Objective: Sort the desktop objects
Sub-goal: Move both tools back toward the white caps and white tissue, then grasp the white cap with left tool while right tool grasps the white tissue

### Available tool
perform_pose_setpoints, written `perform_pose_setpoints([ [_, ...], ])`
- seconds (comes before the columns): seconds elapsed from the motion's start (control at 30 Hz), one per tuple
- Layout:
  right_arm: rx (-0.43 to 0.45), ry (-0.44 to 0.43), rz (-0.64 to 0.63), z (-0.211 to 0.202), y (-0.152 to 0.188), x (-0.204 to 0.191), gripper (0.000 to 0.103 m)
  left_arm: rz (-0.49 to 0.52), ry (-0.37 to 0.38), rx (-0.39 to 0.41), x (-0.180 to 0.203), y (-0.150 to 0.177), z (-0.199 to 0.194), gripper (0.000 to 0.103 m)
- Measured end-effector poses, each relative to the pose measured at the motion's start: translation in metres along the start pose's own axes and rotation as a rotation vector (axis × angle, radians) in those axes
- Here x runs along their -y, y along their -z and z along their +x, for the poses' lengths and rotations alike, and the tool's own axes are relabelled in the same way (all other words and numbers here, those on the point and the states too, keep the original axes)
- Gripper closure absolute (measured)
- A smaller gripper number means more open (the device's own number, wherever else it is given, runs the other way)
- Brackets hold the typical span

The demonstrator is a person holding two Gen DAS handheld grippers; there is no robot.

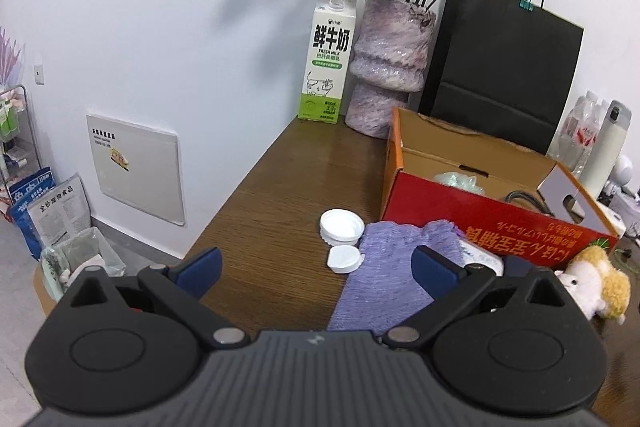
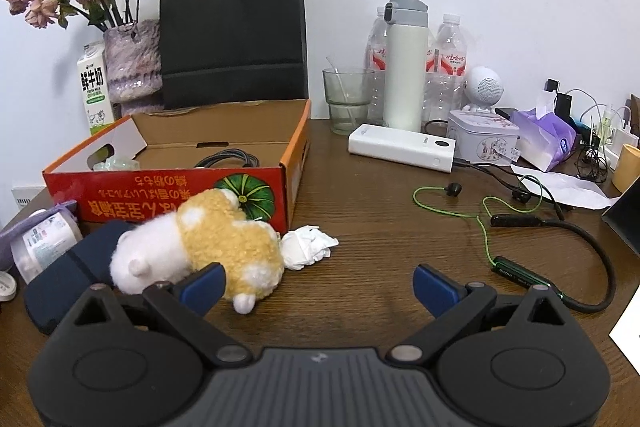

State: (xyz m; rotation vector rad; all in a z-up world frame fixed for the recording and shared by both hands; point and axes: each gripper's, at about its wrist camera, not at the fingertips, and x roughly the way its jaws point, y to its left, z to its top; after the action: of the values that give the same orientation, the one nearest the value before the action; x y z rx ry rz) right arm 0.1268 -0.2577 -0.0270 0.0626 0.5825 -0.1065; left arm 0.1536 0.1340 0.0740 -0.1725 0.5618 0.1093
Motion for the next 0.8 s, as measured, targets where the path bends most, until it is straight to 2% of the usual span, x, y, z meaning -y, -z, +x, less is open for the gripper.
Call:
perform_pose_setpoints([
  [0.3, -0.023, 0.047, -0.005, 0.017, -0.003, 0.023, 0.004, 0.045, -0.041, -0.052, -0.013, 0.001, 0.024, 0.01],
  [0.43, -0.01, 0.048, 0.012, 0.027, -0.009, 0.033, 0.009, 0.055, -0.021, -0.088, -0.012, 0.002, 0.04, 0.014],
  [0.6, 0.029, 0.02, 0.024, 0.043, -0.023, 0.037, 0.015, 0.079, 0.023, -0.098, 0.002, -0.003, 0.057, 0.014],
  [0.8, -0.014, -0.038, -0.008, 0.075, -0.028, 0.025, 0.03, 0.055, 0.035, -0.141, 0.009, -0.004, 0.083, 0.027],
])
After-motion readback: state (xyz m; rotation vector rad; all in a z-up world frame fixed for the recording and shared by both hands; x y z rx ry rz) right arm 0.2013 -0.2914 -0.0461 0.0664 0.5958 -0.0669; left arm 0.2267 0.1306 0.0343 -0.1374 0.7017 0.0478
